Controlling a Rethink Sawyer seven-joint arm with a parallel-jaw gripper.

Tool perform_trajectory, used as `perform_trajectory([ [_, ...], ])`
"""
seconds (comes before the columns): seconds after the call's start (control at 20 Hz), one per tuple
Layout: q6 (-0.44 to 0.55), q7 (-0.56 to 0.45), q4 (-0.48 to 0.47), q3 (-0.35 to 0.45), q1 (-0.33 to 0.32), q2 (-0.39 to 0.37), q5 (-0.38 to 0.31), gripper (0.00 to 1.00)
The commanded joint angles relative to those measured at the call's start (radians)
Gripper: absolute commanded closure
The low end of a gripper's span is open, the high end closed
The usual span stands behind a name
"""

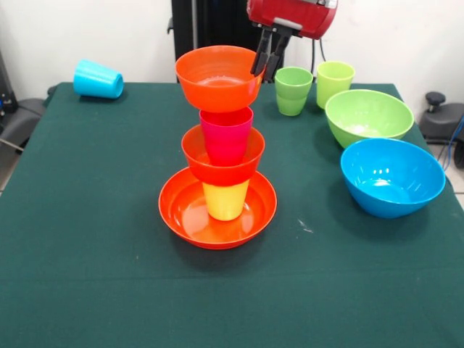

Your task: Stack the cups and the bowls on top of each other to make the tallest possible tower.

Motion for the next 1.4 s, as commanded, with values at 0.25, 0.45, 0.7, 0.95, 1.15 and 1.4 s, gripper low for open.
perform_trajectory([
  [0.25,-0.026,0.092,-0.039,0.047,0.001,0.027,0.019,1.00],
  [0.45,-0.025,0.087,-0.037,0.050,-0.001,0.025,0.020,1.00],
  [0.7,-0.031,0.087,-0.036,0.052,-0.003,0.026,0.025,1.00],
  [0.95,-0.035,0.075,-0.037,0.057,-0.006,0.024,0.022,1.00],
  [1.15,-0.038,0.076,-0.037,0.057,-0.006,0.025,0.022,1.00],
  [1.4,-0.056,0.077,-0.034,0.058,-0.011,0.035,0.018,1.00],
])
